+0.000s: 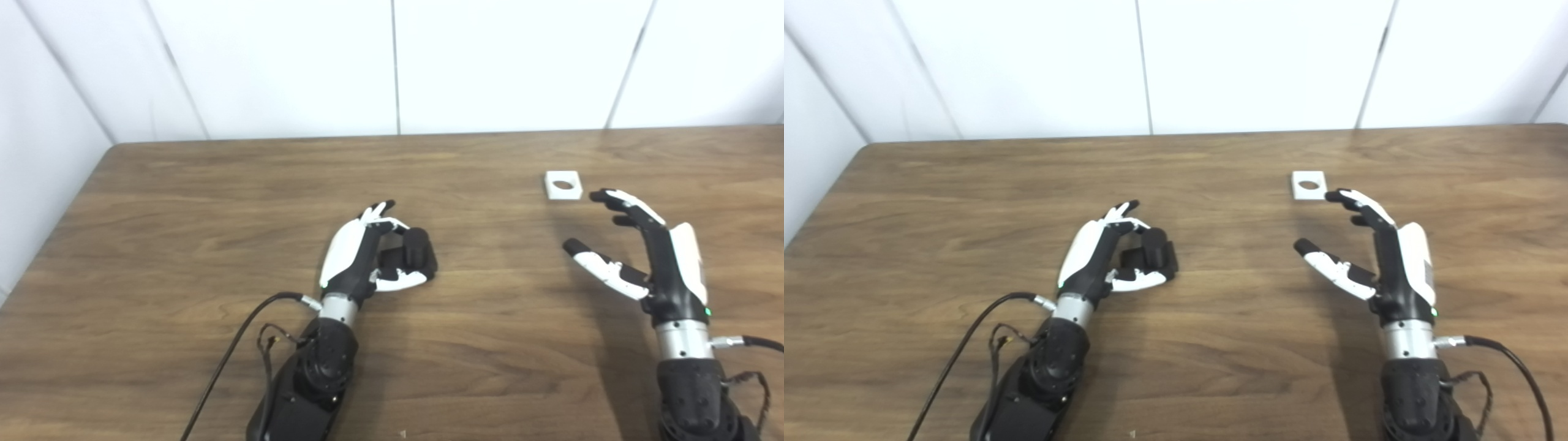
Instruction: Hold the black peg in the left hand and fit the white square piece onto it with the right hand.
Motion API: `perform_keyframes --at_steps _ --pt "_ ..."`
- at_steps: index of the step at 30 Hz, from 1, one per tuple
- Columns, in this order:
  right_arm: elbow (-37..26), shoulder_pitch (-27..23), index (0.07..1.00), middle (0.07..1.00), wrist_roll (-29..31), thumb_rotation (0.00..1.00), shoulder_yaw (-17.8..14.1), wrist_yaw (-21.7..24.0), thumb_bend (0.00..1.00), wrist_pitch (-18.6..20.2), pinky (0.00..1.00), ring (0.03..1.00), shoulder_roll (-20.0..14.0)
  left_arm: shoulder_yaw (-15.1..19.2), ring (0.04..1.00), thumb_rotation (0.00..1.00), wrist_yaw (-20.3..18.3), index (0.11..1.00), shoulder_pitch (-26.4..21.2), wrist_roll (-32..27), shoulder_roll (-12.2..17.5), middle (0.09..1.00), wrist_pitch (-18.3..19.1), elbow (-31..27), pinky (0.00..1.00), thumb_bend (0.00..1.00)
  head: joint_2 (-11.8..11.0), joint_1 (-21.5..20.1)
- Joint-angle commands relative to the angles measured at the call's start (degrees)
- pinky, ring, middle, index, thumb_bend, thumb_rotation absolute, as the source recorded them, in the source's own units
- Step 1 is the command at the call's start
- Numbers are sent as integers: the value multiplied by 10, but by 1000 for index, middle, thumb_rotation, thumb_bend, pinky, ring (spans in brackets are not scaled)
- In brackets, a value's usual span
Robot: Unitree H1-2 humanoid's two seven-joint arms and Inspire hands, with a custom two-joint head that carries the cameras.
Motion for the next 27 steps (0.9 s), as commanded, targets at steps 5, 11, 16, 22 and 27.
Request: perform_keyframes --at_steps 5,11,16,22,27 --pt "-53 -47 753 825 0 522 -9 34 632 18 749 818 -37 8 1000 92 -19 490 3 0 11 958 9 2 1000 516 -19 -67" --pt "-59 -123 762 828 -22 488 -13 103 649 49 753 827 -122 13 1000 92 -15 490 -9 0 12 954 -5 30 1000 515 -26 -75" --pt "-4 -195 769 874 -41 472 1 131 671 59 740 877 -175 17 1000 92 -11 491 -13 0 7 951 -15 41 1000 515 -31 -80" --pt "92 -293 788 944 -78 453 43 178 687 62 802 942 -224 21 1000 92 -8 490 -13 -4 2 955 -26 55 1000 515 -35 -77" --pt "193 -367 796 947 -91 433 82 196 703 30 797 937 -251 23 1000 92 -7 490 -12 3 1 954 -25 56 1000 515 -37 -73"
